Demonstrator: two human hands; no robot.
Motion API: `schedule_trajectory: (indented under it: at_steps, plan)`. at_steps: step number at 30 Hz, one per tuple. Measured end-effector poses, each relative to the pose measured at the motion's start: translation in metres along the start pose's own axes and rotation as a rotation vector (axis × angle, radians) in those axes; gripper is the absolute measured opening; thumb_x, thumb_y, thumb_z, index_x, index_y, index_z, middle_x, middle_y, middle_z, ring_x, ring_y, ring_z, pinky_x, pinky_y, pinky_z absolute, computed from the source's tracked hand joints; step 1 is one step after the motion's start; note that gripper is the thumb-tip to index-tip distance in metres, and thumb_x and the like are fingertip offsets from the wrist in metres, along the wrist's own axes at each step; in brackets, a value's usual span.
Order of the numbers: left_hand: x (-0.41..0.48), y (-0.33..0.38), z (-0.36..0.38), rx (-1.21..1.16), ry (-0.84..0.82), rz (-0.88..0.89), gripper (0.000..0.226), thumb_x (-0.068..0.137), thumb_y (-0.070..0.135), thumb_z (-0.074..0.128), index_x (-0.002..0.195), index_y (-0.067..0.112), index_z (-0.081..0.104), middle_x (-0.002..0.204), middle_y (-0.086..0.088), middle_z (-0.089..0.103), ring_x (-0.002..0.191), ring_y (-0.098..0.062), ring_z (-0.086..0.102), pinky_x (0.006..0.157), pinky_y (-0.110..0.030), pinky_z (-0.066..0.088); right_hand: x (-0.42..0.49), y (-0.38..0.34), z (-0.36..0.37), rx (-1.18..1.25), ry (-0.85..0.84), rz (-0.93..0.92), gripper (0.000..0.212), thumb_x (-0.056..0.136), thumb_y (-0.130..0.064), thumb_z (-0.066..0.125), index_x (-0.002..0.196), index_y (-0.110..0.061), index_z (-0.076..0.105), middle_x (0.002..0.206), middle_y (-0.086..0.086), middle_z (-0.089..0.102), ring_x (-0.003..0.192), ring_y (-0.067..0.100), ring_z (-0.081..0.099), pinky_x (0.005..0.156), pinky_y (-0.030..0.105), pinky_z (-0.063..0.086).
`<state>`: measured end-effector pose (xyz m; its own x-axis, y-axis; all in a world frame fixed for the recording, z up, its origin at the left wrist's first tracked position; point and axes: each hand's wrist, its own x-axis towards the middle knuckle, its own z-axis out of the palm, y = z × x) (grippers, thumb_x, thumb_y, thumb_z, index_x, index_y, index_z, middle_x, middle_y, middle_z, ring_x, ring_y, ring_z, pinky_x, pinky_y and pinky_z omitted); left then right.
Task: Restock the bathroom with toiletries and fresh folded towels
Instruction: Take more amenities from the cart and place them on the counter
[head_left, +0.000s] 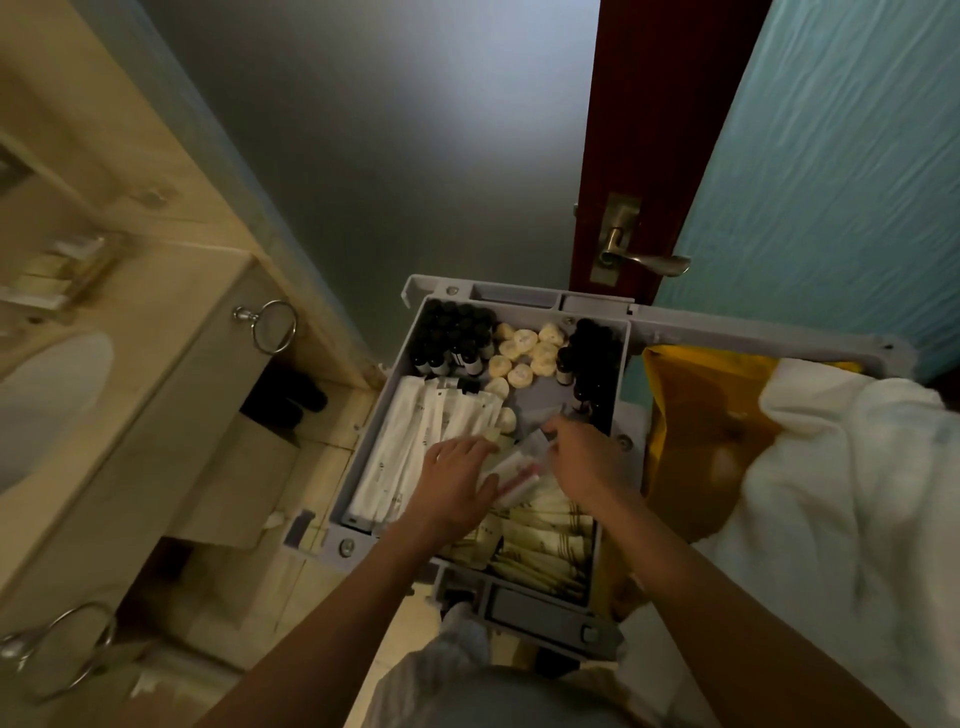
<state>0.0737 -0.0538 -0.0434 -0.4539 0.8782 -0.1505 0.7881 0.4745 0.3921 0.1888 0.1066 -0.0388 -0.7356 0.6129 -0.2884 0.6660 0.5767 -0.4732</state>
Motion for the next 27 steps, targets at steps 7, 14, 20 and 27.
schedule_trajectory:
  at_steps: [7,14,20,27]
  plan:
    - [0.015,-0.008,-0.011,-0.092,-0.029,-0.039,0.052,0.095,0.043,0.045,0.141,0.018,0.045,0.138,-0.003,0.055,0.129,-0.025,0.048,0.106,-0.040,0.032,0.015,-0.005,-0.010,0.471,-0.071,-0.022,0.019,0.098,-0.018,0.059,0.114,-0.015,0.068,0.116,0.002,0.066,0.110,0.018,0.060,0.088,0.025,0.046]
    - [0.047,-0.014,-0.033,-0.241,0.001,0.044,0.051,0.094,0.054,0.046,0.127,0.015,0.055,0.109,-0.005,0.068,0.096,-0.025,0.063,0.081,-0.041,0.051,0.035,-0.024,-0.026,0.592,-0.035,-0.033,0.017,0.098,-0.022,0.058,0.112,-0.020,0.068,0.106,-0.010,0.064,0.100,0.004,0.059,0.077,0.011,0.043]
    - [0.078,-0.041,-0.042,-0.361,0.078,0.021,0.009,0.099,0.026,0.052,0.094,0.018,0.055,0.083,0.001,0.064,0.074,-0.017,0.060,0.065,-0.037,0.049,0.074,-0.039,-0.033,0.633,0.091,0.023,0.015,0.097,-0.016,0.058,0.107,-0.018,0.070,0.109,-0.007,0.066,0.101,0.004,0.059,0.083,0.018,0.045]
    - [0.107,-0.062,-0.046,-0.530,0.069,-0.067,0.016,0.098,0.027,0.056,0.083,0.024,0.051,0.071,0.006,0.056,0.066,-0.011,0.056,0.063,-0.040,0.049,0.114,-0.046,-0.030,0.491,0.155,0.085,0.017,0.094,-0.009,0.058,0.105,-0.018,0.067,0.105,-0.005,0.064,0.095,0.003,0.059,0.082,0.019,0.048]
